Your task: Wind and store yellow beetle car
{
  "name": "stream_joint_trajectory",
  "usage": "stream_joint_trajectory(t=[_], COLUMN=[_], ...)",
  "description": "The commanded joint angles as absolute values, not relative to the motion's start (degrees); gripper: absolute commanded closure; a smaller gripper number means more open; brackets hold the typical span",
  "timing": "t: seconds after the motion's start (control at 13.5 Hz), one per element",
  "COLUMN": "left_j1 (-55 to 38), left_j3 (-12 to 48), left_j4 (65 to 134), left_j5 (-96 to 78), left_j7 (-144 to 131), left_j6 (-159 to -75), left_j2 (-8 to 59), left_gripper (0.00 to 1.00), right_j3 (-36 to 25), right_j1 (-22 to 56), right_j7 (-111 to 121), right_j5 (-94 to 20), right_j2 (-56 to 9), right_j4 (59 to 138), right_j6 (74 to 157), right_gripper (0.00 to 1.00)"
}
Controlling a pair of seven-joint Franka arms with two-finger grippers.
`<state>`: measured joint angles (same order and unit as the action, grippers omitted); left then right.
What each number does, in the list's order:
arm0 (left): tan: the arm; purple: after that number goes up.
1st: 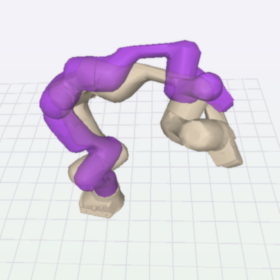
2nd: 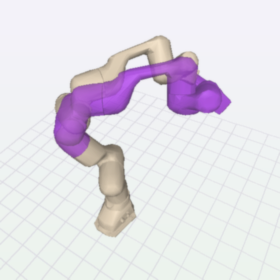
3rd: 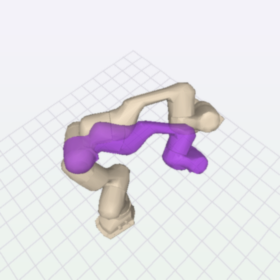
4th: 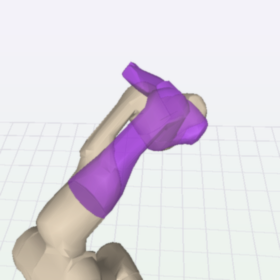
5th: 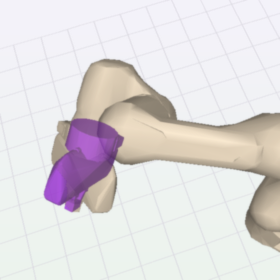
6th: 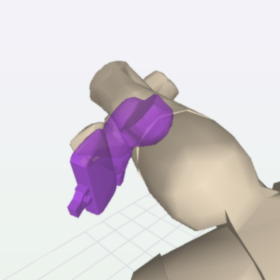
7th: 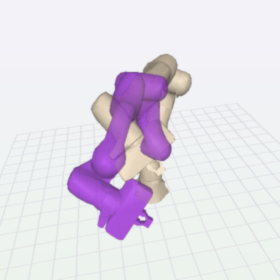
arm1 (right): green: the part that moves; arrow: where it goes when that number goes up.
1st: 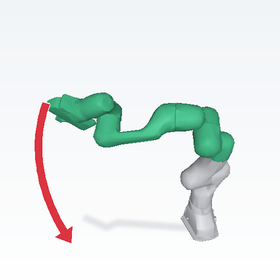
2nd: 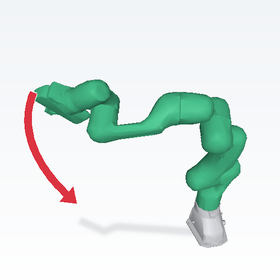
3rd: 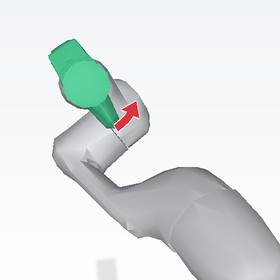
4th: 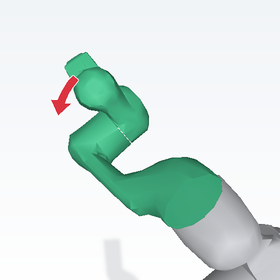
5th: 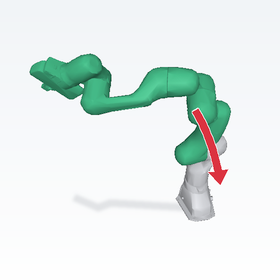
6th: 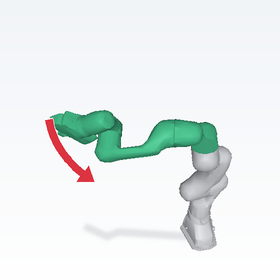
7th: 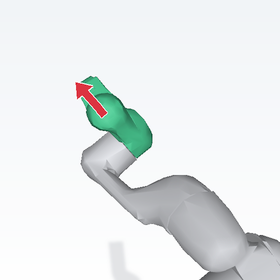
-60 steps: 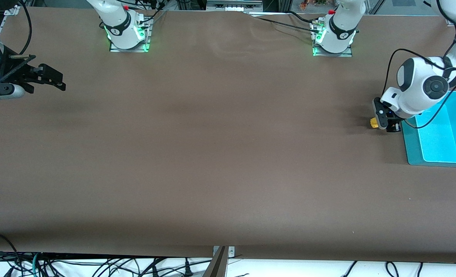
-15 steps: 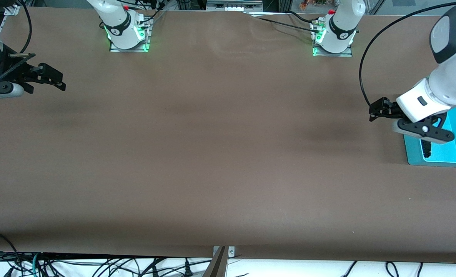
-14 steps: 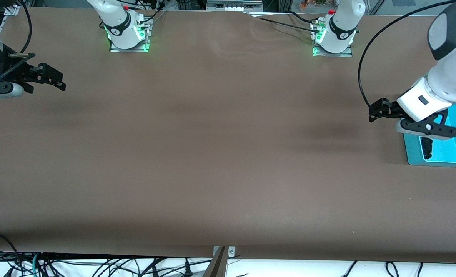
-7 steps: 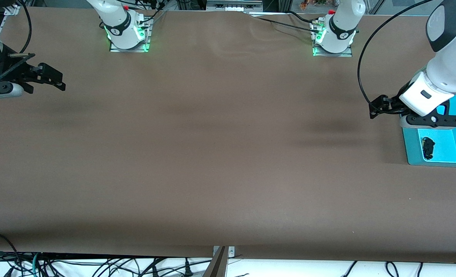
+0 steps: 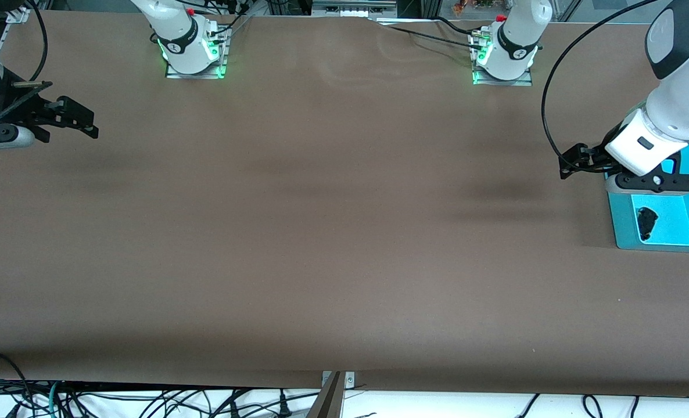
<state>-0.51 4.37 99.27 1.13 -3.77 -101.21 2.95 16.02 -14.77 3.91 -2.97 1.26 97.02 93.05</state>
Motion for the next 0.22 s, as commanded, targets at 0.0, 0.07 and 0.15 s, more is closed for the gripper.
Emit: stream_joint_trajectory(t=[0.0, 0.07, 0.15], left_j1=[-0.53, -0.53, -0.53], left_j3=[4.13, 4.22, 4.31], left_j4=[99.84, 99.84, 99.84], left_j5=[-0.79, -0.79, -0.79], left_j7=[-2.55, -2.81, -2.81], left_j6=[-100.55, -100.55, -100.46], left_j2=[2.11, 2.11, 2.11], left_gripper=[0.00, 0.00, 0.00], right_j3=[16.35, 16.43, 16.61], right_j1=[-14.07, -13.89, -13.54], right_j7=[3.87, 3.78, 3.61], right_j5=[-2.73, -2.20, -1.76], right_j2=[-2.55, -2.64, -2.72], right_j4=[93.87, 93.52, 93.52], right_j6=[93.43, 93.43, 93.43], right_gripper=[0.00, 0.00, 0.00])
